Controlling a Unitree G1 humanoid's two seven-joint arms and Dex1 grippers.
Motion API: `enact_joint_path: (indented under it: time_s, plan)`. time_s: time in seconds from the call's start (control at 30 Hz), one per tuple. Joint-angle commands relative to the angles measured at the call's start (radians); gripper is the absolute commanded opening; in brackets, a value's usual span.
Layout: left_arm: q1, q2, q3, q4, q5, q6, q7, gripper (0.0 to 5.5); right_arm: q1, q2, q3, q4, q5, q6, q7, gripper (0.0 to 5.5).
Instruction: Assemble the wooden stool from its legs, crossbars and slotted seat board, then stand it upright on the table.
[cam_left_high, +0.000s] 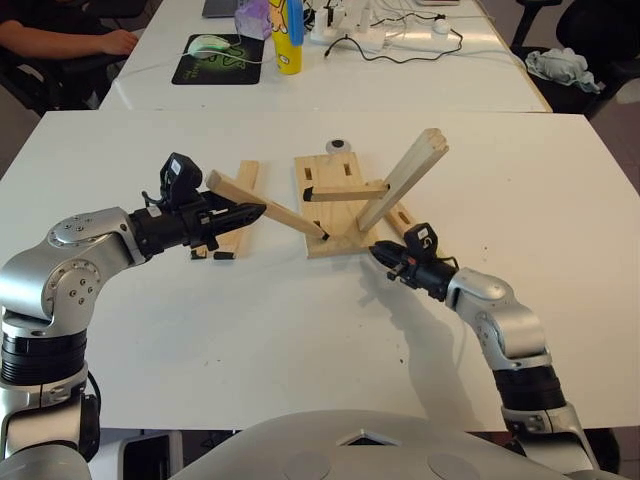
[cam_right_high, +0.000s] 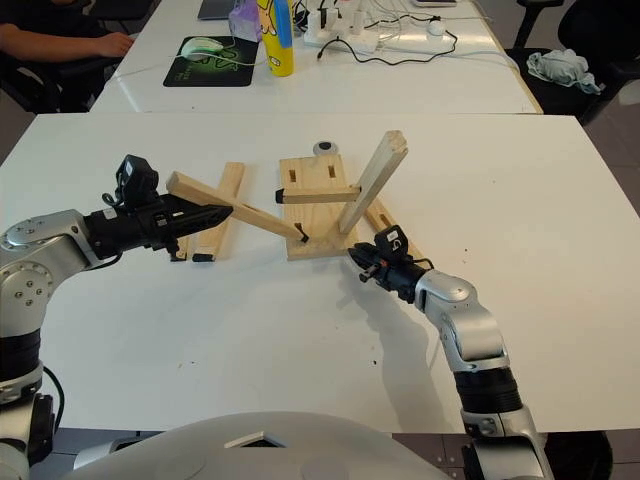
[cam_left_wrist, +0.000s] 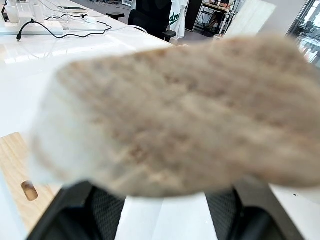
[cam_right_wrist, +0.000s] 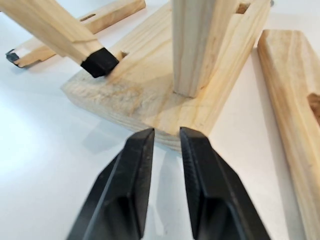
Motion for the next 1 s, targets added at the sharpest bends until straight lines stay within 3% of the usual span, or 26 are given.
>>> enact_joint_path:
  time_s: [0.03,0.27,0.63,1.0]
  plan:
    - [0.013,0.013,-0.011,-0.001,0.014,0.017,0.001,2.07,0.033,0.016,0.018,-0.001,-0.007,0.033,-0.029,1.62]
    - [-0.01,0.015,-0.023,0.021,0.03,0.009,-0.01,2.07,0.008,0.028,0.118,-0.065,-0.08,-0.028,-0.053,2.57]
    - [-0.023,0.005,-0.029,0.026,0.035,0.009,-0.012,2.07,-0.14,-0.088,0.33,-0.004,-0.426,-0.196,-0.034,2.62]
    - [-0.024,-0.007,-0.028,0.024,0.037,0.003,-0.003,2.07,-0.229,-0.125,0.363,0.049,-0.385,-0.038,0.184,2.62]
